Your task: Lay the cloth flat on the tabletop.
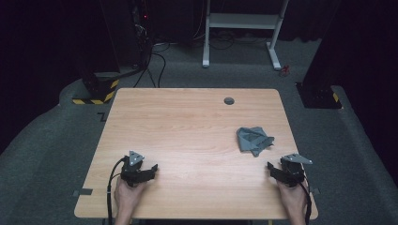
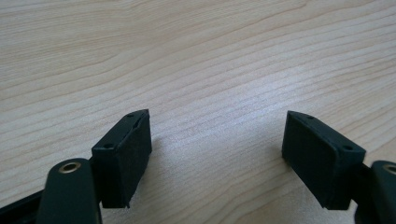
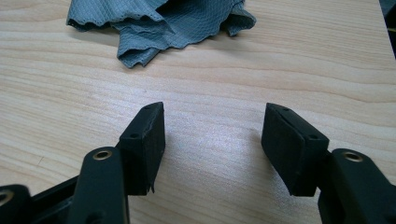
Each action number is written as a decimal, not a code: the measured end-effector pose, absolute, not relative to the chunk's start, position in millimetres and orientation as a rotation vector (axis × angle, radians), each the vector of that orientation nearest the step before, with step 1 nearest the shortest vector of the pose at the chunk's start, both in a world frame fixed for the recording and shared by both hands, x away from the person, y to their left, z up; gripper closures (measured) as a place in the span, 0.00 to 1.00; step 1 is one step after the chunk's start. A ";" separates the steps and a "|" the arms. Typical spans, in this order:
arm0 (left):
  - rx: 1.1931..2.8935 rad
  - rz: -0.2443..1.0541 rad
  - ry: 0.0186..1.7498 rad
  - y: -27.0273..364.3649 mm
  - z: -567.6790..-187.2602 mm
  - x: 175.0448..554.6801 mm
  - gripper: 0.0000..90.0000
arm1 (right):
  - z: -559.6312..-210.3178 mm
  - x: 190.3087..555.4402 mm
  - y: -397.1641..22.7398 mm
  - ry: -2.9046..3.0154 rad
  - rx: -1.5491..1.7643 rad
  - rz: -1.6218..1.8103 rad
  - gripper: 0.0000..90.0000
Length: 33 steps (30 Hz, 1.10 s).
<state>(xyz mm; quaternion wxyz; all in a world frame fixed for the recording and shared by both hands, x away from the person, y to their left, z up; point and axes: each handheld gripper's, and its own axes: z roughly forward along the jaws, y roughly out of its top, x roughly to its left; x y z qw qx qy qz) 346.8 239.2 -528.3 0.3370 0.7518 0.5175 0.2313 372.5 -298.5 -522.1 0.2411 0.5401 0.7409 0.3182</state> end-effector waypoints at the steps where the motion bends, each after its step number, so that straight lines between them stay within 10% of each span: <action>1: 1.959 0.607 1.346 239.2 -528.4 346.8 0.27 | -522.1 372.5 -298.5 2.027 1.477 0.870 0.44; 33: 1.957 0.599 1.345 238.6 -528.4 345.7 0.27 | -515.0 386.6 -283.0 2.055 1.429 0.971 0.48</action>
